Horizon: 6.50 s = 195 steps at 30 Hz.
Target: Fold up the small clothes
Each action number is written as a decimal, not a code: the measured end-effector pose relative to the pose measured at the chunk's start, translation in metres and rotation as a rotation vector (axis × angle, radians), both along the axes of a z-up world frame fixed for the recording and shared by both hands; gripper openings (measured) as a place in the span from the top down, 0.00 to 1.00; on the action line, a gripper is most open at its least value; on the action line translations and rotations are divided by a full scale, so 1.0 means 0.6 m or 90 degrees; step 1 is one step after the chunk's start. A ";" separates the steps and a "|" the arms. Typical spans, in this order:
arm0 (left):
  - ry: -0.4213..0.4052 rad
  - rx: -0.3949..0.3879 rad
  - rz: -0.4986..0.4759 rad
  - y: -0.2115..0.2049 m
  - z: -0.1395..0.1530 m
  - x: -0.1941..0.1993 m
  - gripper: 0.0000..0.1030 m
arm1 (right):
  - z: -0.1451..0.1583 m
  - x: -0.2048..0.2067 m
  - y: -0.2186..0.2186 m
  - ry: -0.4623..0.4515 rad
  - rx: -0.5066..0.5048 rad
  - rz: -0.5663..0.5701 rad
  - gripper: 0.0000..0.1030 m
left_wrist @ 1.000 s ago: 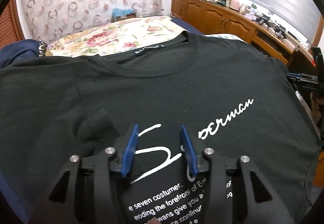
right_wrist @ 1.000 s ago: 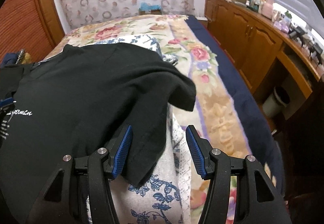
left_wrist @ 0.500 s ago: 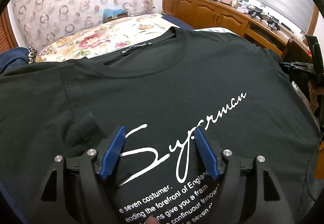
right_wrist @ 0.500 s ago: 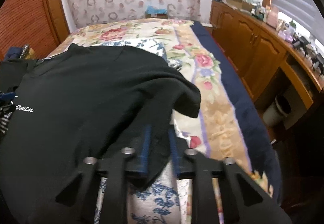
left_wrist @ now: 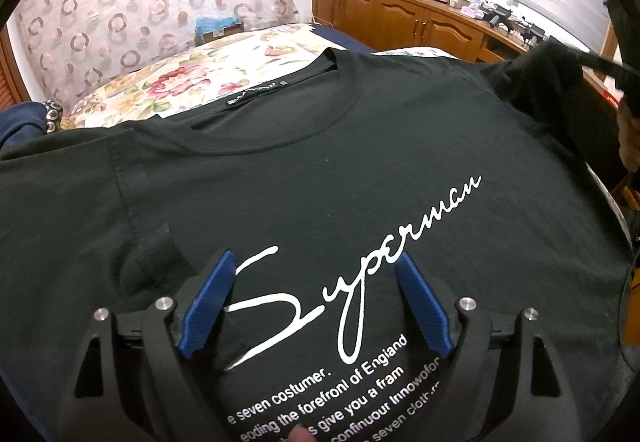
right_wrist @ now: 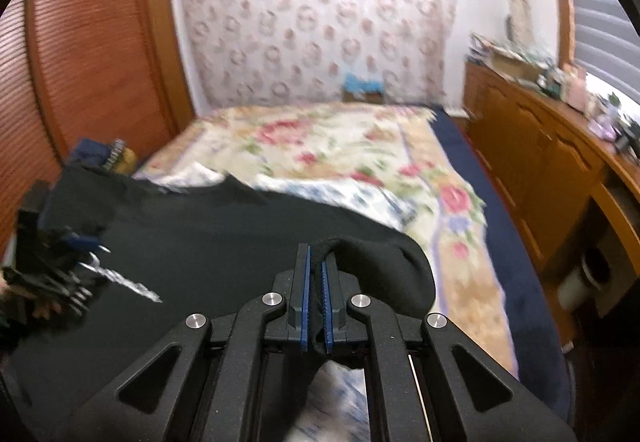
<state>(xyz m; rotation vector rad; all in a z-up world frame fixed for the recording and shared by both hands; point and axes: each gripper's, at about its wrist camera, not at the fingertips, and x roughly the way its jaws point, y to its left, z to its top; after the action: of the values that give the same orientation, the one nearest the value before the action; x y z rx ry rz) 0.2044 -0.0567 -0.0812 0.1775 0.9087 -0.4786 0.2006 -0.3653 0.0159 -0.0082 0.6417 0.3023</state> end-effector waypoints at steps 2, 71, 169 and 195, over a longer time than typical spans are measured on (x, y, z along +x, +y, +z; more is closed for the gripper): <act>0.001 0.000 0.000 0.000 0.000 0.000 0.19 | 0.007 0.007 0.026 -0.004 0.013 0.032 0.98; -0.170 -0.086 0.170 0.105 0.112 -0.039 0.15 | -0.054 0.131 0.189 0.086 -0.013 0.139 0.67; -0.177 -0.143 0.178 0.250 0.207 -0.106 0.97 | 0.042 0.021 0.103 -0.038 0.008 0.123 0.94; -0.169 -0.130 0.216 0.276 0.161 -0.412 0.97 | 0.012 -0.306 0.015 -0.012 0.001 0.082 0.95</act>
<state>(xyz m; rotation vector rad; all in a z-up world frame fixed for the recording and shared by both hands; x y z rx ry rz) -0.0427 0.1091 0.0155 -0.0976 0.6084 -0.2223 0.0170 -0.3561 0.0233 -0.0507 0.6235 0.4267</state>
